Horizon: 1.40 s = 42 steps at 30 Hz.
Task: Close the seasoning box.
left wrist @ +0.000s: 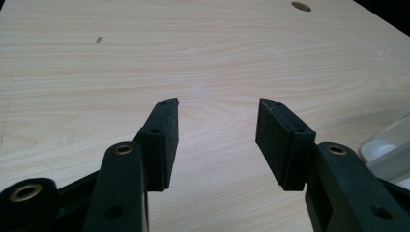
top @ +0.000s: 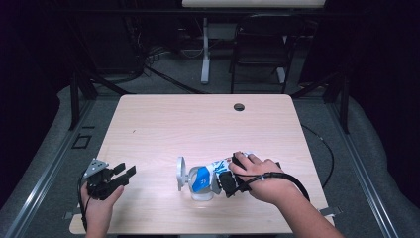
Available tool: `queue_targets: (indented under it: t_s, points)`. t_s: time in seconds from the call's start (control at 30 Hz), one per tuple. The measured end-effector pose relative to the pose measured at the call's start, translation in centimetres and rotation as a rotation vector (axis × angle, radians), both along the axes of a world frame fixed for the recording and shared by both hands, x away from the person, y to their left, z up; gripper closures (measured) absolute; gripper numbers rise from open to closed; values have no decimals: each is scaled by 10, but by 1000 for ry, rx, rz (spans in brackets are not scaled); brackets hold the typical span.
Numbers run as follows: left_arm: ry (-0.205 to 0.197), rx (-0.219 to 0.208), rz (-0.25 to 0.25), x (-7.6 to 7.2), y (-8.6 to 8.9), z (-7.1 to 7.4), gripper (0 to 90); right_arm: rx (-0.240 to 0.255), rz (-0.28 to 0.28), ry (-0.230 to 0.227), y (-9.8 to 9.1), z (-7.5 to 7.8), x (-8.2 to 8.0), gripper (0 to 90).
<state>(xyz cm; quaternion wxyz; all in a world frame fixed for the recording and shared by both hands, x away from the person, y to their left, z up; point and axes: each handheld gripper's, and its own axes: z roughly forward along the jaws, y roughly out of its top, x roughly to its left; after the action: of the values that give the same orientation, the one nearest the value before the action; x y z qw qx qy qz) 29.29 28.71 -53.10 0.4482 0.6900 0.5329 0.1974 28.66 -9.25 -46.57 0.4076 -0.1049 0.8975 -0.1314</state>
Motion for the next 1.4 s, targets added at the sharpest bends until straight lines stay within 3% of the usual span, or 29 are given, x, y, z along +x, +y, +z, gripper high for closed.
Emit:
queue_targets:
  t_s: [1.4]
  points:
    - [0,3,1,0,0,0,504,-24,13,-8,1,2,0,466]
